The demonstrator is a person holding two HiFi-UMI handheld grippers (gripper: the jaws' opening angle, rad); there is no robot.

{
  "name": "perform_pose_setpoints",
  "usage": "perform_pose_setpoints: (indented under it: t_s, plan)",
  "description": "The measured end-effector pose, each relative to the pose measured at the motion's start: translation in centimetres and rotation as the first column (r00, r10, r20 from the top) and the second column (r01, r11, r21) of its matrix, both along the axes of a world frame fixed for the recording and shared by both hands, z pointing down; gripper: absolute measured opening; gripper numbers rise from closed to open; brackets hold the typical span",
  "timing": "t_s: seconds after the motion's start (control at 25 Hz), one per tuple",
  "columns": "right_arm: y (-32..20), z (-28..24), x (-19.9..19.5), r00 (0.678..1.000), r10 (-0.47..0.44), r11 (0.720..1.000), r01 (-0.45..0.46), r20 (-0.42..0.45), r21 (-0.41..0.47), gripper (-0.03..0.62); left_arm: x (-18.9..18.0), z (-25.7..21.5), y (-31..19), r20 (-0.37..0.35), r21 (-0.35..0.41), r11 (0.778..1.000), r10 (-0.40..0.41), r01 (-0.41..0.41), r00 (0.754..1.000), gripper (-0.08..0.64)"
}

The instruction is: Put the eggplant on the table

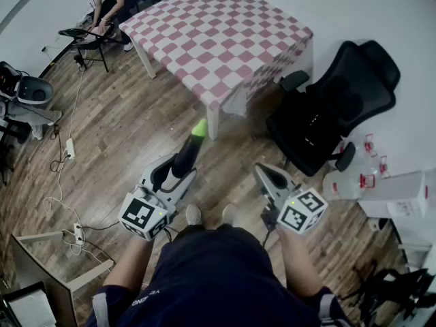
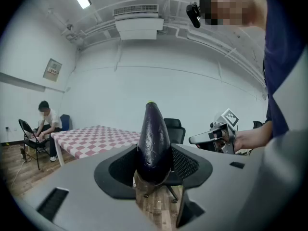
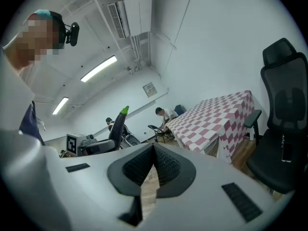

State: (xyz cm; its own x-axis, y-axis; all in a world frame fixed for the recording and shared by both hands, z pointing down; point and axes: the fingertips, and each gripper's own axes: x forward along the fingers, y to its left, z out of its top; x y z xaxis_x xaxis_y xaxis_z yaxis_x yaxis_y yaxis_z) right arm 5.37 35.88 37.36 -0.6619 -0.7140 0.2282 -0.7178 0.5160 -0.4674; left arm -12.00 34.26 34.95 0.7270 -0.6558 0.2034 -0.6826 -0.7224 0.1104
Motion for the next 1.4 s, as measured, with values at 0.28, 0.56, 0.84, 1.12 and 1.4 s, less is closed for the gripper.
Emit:
perform_pose_setpoints:
  t_s: [0.28, 0.56, 0.84, 1.12, 1.4]
  plan:
    - [0.1, -0.6, -0.1, 1.000, -0.021, 0.999, 0.021, 0.020, 0.025, 0.015, 0.2, 0.5, 0.4, 0.001, -0.017, 1.000, -0.013, 0.013, 1.000, 0.236]
    - [0.4, 0.4, 0.4, 0.998, -0.053, 0.999, 0.052, 0.017, 0.005, 0.015, 0.9, 1.2, 0.8, -0.002, -0.035, 0.998, -0.044, 0.044, 0.999, 0.236]
    - [0.4, -0.1, 3.1, 0.996, -0.079, 0.997, 0.078, 0.031, 0.023, 0.015, 3.1, 0.7, 1.2, 0.007, -0.016, 0.997, -0.078, 0.078, 0.997, 0.235]
    - [0.1, 0.0, 6.7, 0.996, -0.084, 0.996, 0.083, 0.032, 0.032, 0.015, 6.2, 0.4, 1.3, 0.007, -0.002, 0.996, -0.092, 0.092, 0.996, 0.236]
    - [-0.7, -0.2, 7.6, 0.994, -0.101, 0.994, 0.099, 0.052, 0.038, 0.015, 6.8, 0.2, 0.3, 0.013, -0.001, 0.993, -0.117, 0.117, 0.993, 0.236]
